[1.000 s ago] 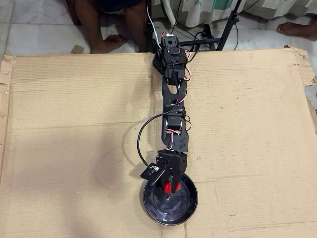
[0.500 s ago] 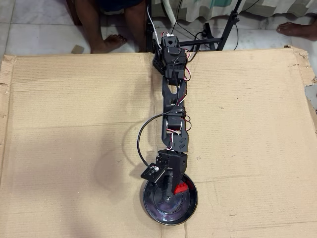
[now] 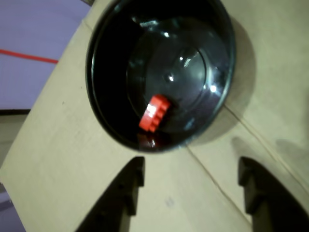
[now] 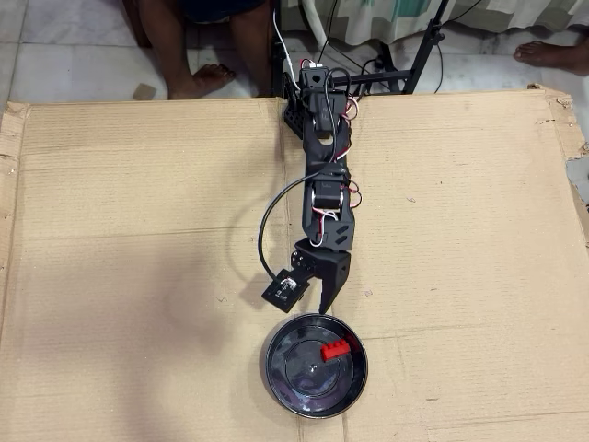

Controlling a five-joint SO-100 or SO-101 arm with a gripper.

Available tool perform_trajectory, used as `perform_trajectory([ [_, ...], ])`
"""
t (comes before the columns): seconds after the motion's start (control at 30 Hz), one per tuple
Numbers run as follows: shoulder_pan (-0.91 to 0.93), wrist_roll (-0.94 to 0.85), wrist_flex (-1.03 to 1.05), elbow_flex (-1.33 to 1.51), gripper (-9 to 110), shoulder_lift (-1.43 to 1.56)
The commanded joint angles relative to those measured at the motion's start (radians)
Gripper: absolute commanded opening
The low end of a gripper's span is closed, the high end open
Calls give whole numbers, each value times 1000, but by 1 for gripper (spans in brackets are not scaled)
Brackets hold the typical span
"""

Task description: Grasp a lego block and put it in the bin.

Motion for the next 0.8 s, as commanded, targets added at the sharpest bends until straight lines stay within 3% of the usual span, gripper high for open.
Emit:
perform_trajectory([
  [0.0, -21, -5, 3, 127, 22, 183],
  [0.5, -163, -11, 3, 635, 22, 612],
  [0.77, -158, -242, 3, 767, 22, 730],
])
